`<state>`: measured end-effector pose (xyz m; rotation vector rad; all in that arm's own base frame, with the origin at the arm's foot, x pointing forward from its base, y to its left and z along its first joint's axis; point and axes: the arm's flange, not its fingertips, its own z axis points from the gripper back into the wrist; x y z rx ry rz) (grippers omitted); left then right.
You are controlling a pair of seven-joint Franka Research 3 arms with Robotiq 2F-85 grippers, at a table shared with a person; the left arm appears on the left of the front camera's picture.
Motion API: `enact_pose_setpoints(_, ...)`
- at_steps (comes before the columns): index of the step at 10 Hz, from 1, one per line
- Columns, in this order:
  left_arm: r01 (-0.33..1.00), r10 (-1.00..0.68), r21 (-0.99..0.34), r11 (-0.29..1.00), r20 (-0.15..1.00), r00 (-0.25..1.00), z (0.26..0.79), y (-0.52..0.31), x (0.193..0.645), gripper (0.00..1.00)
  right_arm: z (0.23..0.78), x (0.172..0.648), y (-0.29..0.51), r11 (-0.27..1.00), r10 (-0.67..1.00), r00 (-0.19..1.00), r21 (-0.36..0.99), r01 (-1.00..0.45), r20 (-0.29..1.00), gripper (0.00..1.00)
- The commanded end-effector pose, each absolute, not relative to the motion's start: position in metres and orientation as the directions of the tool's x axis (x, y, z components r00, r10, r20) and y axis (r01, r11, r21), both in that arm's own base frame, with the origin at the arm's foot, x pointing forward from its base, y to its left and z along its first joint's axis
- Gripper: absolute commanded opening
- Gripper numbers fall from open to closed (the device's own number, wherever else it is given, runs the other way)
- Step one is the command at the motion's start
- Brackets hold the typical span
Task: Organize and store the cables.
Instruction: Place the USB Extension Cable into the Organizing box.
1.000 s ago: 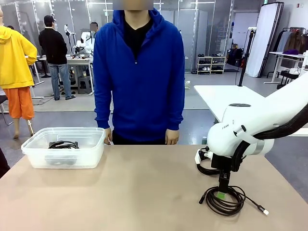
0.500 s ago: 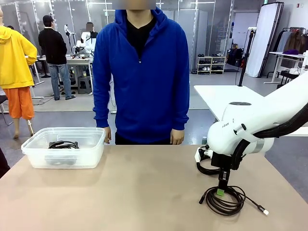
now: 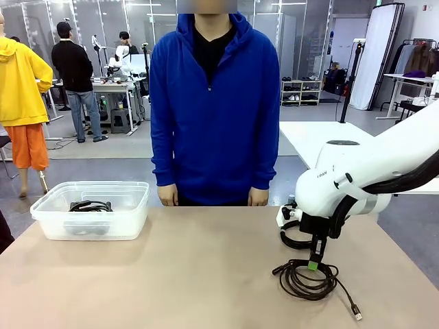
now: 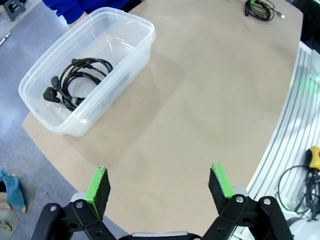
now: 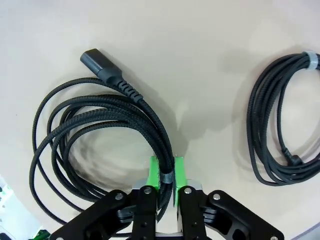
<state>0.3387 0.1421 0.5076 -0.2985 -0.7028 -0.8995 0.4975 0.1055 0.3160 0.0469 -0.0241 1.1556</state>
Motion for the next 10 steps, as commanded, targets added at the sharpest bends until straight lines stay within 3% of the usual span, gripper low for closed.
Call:
enact_pose_setpoints(1, 0.798, -0.613, 0.054, 0.601, 0.672, 0.415, 0.508, 0.142, 0.339, 1.0, 0.327, 0.493, 0.109, 0.429, 0.903, 0.428, -0.017, -0.903, 0.015, 0.0)
enact_pose_setpoints(6, 0.798, -0.613, 0.054, 0.601, 0.672, 0.415, 0.508, 0.142, 0.339, 1.0, 0.42, 0.48, 0.119, 0.505, 0.862, 0.5, -0.059, -0.861, 0.076, 0.0)
enact_pose_setpoints(10, 0.798, -0.613, 0.054, 0.601, 0.672, 0.415, 0.508, 0.142, 0.339, 1.0, 0.442, 0.474, 0.172, 0.523, 0.851, 0.514, -0.073, -0.849, 0.11, 0.0)
